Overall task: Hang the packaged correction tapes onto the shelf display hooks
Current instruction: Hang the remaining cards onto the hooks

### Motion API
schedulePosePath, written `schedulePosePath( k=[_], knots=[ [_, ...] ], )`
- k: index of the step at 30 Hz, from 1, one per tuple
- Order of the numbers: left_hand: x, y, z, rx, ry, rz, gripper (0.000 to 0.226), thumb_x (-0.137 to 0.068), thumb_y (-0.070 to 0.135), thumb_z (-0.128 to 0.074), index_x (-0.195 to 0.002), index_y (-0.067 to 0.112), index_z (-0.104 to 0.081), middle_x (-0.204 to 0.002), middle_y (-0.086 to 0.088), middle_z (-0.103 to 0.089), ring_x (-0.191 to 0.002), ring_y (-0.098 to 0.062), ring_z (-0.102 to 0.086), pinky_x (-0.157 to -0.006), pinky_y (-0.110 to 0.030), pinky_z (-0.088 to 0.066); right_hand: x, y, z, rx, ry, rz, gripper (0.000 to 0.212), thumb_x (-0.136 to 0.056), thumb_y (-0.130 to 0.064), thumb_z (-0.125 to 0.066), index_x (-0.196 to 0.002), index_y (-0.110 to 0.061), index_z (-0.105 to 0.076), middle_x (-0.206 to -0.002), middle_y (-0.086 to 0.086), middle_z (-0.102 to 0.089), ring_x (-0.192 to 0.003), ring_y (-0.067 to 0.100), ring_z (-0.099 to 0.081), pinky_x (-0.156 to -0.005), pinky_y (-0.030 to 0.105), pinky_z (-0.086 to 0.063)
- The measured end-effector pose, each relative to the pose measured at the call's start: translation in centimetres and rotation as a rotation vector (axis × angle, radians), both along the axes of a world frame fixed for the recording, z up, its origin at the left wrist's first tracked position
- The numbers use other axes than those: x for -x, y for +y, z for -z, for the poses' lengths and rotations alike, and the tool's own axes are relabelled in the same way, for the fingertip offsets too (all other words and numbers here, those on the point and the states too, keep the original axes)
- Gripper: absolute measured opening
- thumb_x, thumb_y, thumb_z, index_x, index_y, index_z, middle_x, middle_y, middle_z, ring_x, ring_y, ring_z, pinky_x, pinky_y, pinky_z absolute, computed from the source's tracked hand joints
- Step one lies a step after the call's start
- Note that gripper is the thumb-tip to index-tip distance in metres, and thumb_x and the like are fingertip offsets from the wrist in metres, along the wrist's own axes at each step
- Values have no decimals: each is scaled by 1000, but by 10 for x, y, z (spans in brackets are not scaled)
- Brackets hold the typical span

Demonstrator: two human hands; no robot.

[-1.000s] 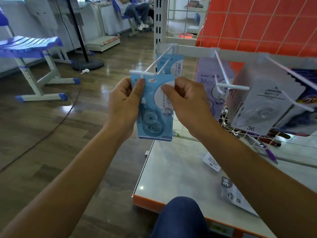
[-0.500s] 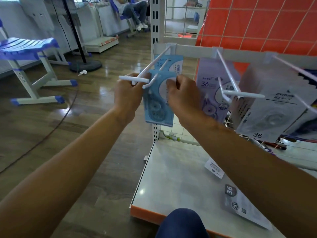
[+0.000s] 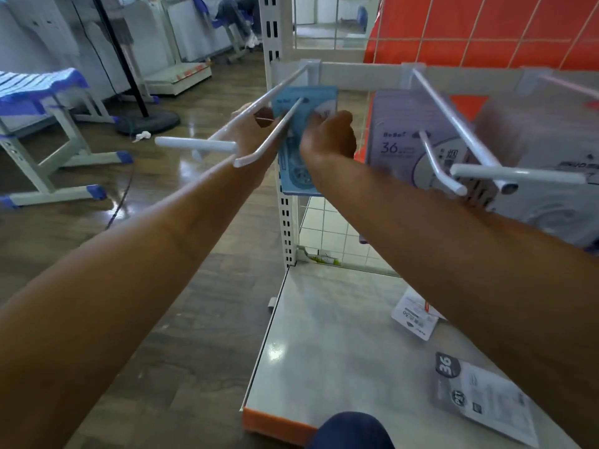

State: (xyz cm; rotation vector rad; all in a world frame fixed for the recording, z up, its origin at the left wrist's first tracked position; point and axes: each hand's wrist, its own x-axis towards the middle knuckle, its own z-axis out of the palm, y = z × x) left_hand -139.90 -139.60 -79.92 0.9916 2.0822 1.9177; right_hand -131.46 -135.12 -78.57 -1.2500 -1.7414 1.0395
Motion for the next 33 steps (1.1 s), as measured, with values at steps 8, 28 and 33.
schedulePosePath(
  k=[8,28,33],
  knots=[
    [-34,-20,52,246,164,-97,33,-94,34,-59,-115,9,-57,-98,4,-62,-83,-6,-59,-56,-10,-44,-32,-17,66,98,-198,-118,49,-99,-32,-45,-134,-1,-34,-139,16,-46,-127,33,-46,-94,34,-40],
    [-253,6,247,1020,681,655,45,-91,25,-60,-134,16,-47,-134,-9,-49,-120,-27,-48,-96,-39,-47,-306,8,269,268,-947,-271,56,-82,-27,-62,-133,-15,-41,-137,10,-44,-125,30,-42,-101,39,-41],
    [-290,4,290,1173,465,761,42,-88,19,-63,-127,14,-50,-127,-10,-57,-114,-28,-56,-94,-36,-49,-359,8,299,310,-1027,-256,96,-70,-44,-75,-146,-19,-22,-152,6,-23,-139,28,-25,-109,50,-31]
  ],
)
